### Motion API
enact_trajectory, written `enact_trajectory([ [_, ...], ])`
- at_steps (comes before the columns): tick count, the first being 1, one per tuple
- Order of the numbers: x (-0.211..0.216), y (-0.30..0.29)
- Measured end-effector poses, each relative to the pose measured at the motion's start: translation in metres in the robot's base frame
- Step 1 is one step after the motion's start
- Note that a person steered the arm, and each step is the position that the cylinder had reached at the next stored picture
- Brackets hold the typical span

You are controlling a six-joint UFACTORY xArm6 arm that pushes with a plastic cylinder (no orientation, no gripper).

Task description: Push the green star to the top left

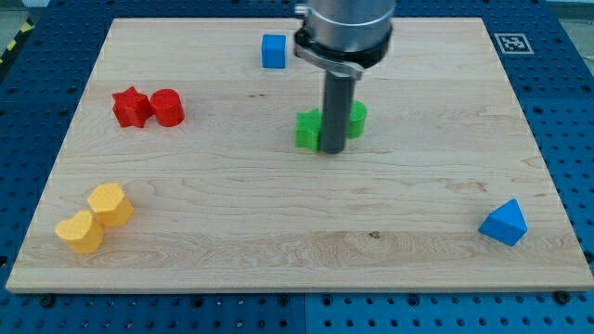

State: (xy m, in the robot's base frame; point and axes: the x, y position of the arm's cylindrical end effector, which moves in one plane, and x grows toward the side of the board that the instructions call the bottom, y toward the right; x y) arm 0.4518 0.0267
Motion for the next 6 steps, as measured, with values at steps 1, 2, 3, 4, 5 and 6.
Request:
enact_trajectory([
  [1,-0.011,-0.027],
  [2,-0.027,-0.051],
  [3,-0.042,-0.078],
  [4,-0.068,-0.095],
  [5,-0.079,-0.096],
  [6,-0.076,-0.075],
])
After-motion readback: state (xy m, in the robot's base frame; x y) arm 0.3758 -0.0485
